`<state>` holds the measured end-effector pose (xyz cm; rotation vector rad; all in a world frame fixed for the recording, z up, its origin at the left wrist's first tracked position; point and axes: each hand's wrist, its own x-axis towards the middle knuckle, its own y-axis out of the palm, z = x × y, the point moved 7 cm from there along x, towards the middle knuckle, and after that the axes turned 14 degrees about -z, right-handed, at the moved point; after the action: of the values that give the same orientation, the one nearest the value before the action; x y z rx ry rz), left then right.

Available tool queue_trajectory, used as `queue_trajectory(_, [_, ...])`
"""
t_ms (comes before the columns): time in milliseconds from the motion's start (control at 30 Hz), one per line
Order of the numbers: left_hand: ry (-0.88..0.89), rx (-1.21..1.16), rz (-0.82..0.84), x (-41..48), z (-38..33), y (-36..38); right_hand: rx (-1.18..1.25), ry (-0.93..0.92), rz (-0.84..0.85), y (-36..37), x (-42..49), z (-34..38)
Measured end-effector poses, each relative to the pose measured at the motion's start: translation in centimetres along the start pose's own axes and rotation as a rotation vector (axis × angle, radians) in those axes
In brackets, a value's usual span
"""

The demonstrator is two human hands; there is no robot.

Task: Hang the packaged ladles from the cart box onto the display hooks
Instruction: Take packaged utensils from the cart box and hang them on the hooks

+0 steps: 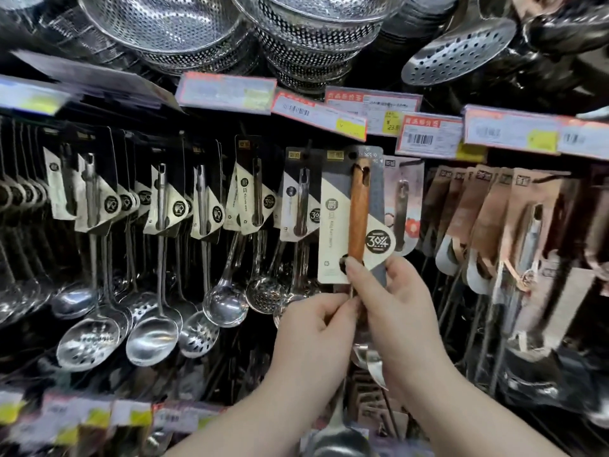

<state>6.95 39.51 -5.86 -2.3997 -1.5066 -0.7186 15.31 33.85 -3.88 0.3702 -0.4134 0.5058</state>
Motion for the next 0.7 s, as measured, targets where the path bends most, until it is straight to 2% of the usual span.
queue_trajectory(200, [0.017,-0.092,0.007,1.0,-1.7,0.7,0.040,-0.032,-0.002,0.2,1.0,1.7])
queue_trajectory(500, [0.007,-0.067,-0.050,2.9,-2.1,1.0,0.085,-0.006,-0.012,1.0,2.7,2.3])
queue_trajectory(700, [0.004,-0.062,-0.026,2.7,-1.9,1.5,0.079,-0.017,-0.045,0.5,3.0,1.7])
